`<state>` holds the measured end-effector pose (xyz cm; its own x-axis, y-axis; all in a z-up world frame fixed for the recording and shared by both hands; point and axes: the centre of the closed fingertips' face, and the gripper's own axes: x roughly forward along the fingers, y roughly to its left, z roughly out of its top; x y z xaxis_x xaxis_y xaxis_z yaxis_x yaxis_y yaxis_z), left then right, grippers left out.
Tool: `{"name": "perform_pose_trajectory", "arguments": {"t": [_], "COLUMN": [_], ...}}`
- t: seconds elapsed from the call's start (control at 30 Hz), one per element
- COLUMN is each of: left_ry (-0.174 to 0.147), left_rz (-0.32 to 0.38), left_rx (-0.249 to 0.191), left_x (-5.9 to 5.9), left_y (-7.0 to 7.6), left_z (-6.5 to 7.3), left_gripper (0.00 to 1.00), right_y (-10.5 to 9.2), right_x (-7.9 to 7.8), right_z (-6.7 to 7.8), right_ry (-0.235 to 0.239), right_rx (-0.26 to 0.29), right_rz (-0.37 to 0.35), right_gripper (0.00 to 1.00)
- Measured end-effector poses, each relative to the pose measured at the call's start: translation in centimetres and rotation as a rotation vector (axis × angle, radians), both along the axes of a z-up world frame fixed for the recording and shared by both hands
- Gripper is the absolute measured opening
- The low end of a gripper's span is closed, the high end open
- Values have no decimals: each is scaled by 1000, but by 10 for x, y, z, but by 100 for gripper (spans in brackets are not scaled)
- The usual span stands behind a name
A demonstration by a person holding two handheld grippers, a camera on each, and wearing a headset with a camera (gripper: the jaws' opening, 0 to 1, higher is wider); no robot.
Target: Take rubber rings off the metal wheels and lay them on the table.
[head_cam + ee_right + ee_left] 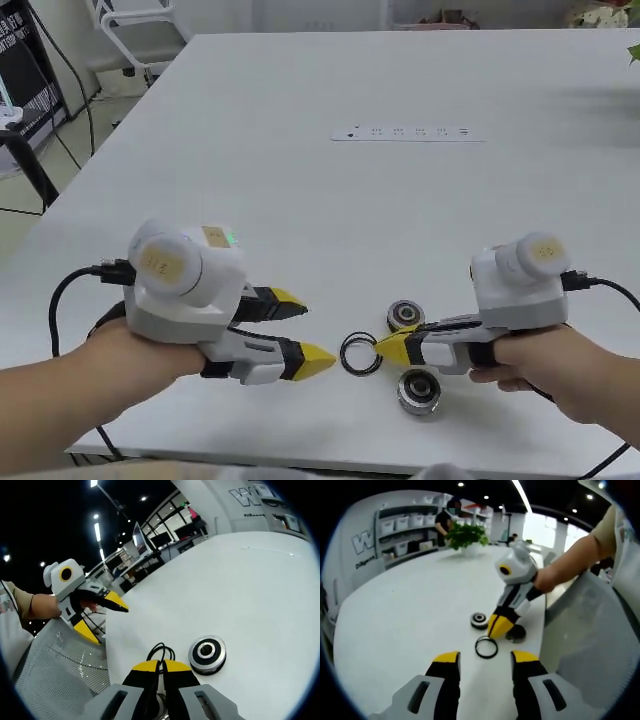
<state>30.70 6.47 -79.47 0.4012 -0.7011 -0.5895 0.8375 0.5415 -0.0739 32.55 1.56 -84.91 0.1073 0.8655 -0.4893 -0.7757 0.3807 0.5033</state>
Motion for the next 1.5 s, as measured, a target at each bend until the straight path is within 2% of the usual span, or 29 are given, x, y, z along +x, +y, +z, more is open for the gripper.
{"name": "perform_pose_trajectory", "arguments": {"t": [0.4,0.7,1.13,1.5], "left_ry": [7,9,1,-4], "left_rz": [-4,-6,-2,6], "left_rx": [7,11,17,13], "left_x": [0,0,2,12], "left_y": [-1,-1,0,-1], "left_z": [-3,-3,1,6], "left_gripper": [41,41,41,41], "right_y": [-4,-5,-15,-33], "right_x": [0,2,10,21], "right_z": [-4,-2,20,30], "right_ry": [-15,-19,-49,-91], "right_rx": [-25,-21,26,34], "right_rz": [9,5,-34,-73], "right_gripper": [3,6,10,13]}}
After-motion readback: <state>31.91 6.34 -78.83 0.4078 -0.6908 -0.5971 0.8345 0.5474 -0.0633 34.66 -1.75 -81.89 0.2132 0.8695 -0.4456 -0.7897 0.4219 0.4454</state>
